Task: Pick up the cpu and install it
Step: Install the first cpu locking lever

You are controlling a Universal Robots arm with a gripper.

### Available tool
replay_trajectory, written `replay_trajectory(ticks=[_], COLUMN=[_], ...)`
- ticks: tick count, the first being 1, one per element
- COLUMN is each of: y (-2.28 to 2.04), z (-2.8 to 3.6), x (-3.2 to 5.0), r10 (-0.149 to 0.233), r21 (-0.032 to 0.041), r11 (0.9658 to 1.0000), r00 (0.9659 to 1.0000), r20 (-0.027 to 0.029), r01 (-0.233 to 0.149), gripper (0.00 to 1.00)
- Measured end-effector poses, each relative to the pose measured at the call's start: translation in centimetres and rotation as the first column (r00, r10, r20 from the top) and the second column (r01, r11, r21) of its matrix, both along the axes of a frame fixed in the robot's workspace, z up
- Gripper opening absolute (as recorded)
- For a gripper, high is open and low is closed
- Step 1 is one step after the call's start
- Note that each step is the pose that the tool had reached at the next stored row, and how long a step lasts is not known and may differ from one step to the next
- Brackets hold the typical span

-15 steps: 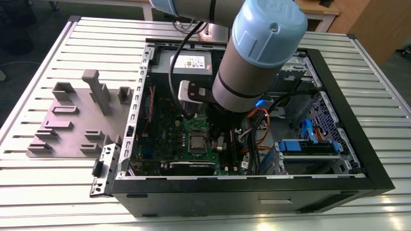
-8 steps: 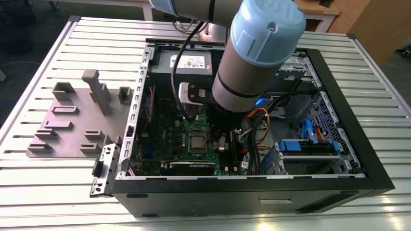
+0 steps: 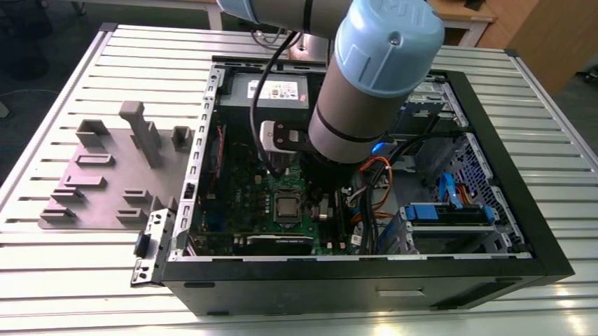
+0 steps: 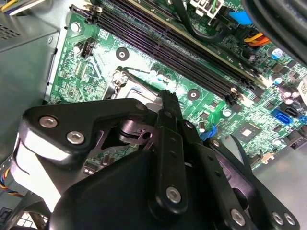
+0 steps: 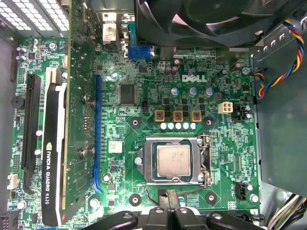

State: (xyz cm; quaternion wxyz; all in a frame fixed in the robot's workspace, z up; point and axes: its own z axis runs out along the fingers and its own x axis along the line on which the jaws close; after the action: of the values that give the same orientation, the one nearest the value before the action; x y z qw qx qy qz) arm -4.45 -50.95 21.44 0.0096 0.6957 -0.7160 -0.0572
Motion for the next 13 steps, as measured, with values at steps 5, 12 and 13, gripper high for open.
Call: replay_trajectory(ticks=[5, 12, 13], y=[0.0, 0.0, 0.0], z=[0.35, 0.74, 0.67], x=[-0.01, -0.07, -0.09], r10=[0.003, 0.003, 0.003], r21=[0.001, 0.0046, 0.0049], r11=[1.0, 1.0, 1.0], r00=[1.0, 1.0, 1.0], r20=[0.0012, 0.0015, 0.0016], r01=[-0.003, -0.003, -0.003], gripper=[0.11, 0.11, 0.11])
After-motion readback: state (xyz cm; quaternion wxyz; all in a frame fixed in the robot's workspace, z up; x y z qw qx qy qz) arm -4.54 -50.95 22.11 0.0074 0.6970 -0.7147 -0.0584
